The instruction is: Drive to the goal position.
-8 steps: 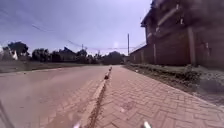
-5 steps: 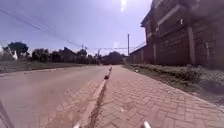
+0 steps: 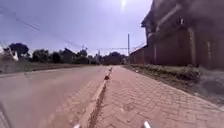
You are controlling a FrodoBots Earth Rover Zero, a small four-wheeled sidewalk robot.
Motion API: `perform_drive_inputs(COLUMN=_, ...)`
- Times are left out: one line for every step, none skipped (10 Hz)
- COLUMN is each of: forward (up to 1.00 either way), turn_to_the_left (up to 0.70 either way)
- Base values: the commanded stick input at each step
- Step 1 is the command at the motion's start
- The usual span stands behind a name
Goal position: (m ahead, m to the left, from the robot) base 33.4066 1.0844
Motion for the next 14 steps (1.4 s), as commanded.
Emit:
perform_drive_inputs(forward=0.70, turn_to_the_left=0.00)
perform_drive_inputs(forward=0.70, turn_to_the_left=-0.35)
perform_drive_inputs(forward=0.70, turn_to_the_left=-0.35)
perform_drive_inputs(forward=0.70, turn_to_the_left=-0.35)
perform_drive_inputs(forward=0.70, turn_to_the_left=-0.35)
perform_drive_inputs(forward=0.70, turn_to_the_left=-0.35)
perform_drive_inputs(forward=0.70, turn_to_the_left=-0.35)
perform_drive_inputs(forward=0.70, turn_to_the_left=-0.35)
perform_drive_inputs(forward=0.70, turn_to_the_left=-0.35)
perform_drive_inputs(forward=0.70, turn_to_the_left=-0.35)
perform_drive_inputs(forward=0.70, turn_to_the_left=-0.35)
perform_drive_inputs(forward=0.70, turn_to_the_left=-0.35)
perform_drive_inputs(forward=0.70, turn_to_the_left=-0.35)
perform_drive_inputs(forward=0.70, turn_to_the_left=-0.35)
